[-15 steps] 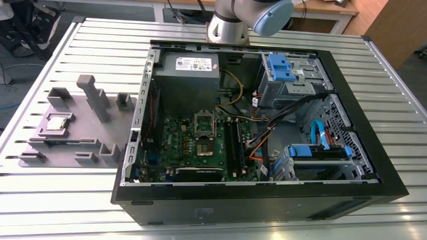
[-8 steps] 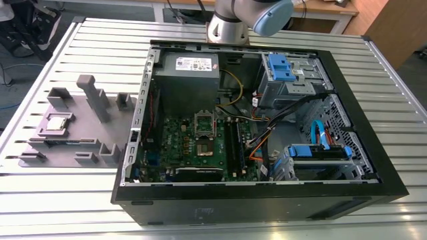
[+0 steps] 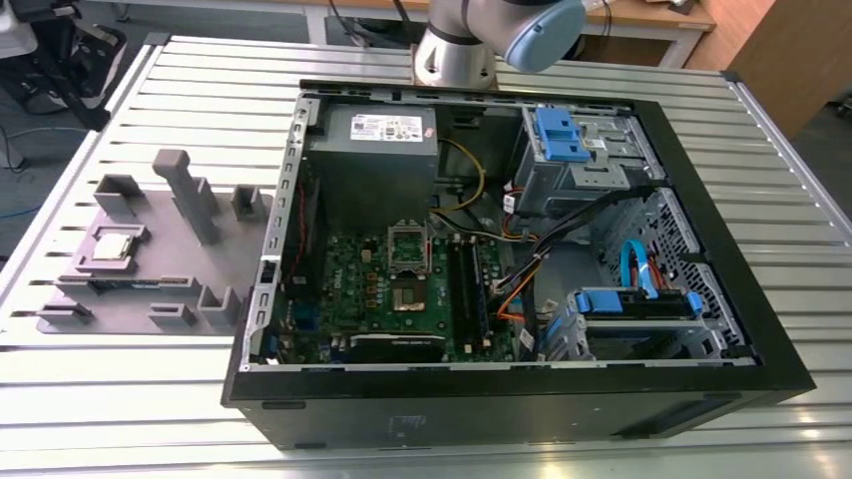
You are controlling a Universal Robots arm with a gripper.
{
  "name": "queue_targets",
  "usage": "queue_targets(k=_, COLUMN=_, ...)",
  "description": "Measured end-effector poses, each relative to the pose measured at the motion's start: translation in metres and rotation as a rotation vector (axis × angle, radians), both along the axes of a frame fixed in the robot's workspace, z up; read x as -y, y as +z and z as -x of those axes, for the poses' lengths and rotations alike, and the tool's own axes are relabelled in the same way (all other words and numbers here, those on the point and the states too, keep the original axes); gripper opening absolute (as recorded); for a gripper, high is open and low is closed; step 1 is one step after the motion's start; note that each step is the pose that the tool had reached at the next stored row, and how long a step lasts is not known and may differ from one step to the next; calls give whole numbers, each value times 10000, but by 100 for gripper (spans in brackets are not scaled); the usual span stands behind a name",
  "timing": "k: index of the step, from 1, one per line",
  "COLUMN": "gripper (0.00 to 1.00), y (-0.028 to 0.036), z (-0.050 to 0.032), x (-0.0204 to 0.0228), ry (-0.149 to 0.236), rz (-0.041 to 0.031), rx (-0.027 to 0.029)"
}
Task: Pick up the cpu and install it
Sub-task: 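Reach for the cpu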
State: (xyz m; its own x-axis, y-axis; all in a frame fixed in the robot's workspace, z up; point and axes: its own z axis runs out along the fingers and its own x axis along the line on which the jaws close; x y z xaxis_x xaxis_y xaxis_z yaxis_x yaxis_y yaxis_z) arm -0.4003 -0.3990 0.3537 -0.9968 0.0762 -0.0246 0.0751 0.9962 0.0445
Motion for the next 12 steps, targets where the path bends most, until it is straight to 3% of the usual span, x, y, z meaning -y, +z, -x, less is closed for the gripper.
queue_targets(k=6, gripper=11, y=-66, z=1, x=0, ry=0, rz=4, rx=-1)
queue_targets(k=12, gripper=11, y=-171, z=2, x=0, ry=-1, rz=37, rx=-1)
